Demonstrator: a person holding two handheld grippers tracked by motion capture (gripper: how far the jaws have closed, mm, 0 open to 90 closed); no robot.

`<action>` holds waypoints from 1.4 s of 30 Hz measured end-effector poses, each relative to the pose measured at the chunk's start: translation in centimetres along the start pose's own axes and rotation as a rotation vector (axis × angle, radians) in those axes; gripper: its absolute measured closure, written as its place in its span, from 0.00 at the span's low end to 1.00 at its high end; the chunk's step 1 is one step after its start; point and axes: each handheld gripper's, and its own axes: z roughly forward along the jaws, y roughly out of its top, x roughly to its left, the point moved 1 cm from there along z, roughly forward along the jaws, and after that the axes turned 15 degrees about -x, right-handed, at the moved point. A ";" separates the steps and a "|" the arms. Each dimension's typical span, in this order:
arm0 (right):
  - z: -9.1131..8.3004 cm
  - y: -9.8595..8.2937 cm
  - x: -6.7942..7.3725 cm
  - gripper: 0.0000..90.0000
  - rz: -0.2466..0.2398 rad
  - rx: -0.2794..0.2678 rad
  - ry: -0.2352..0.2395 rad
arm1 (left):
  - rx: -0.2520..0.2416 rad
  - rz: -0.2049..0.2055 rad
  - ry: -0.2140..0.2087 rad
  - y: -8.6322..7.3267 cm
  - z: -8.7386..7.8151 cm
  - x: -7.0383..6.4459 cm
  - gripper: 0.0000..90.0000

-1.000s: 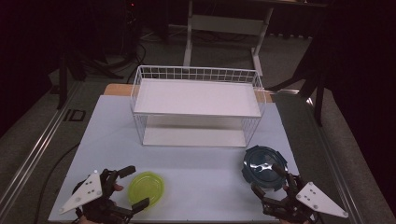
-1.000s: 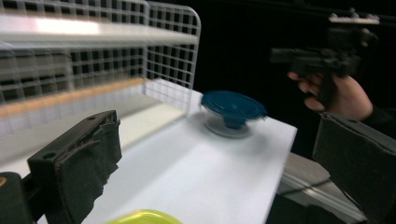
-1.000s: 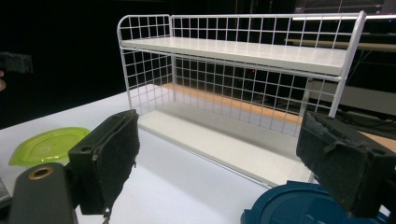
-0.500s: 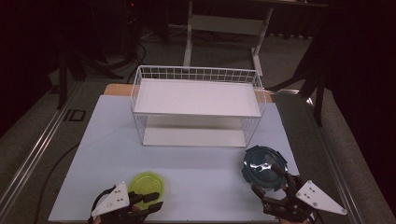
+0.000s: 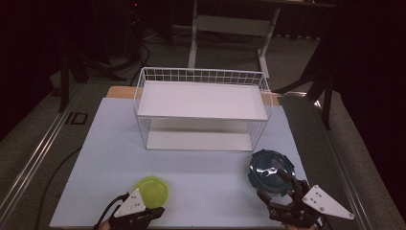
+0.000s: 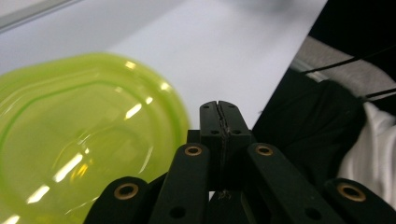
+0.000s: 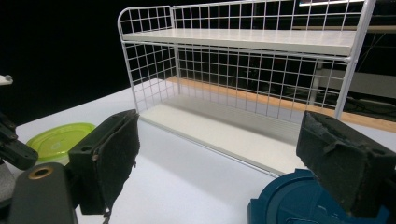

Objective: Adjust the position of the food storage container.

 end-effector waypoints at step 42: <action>0.1 -0.2 -0.2 0.14 0.021 0.010 0.016 | -0.112 -0.098 0.230 1.2 0.1 6.5 0.99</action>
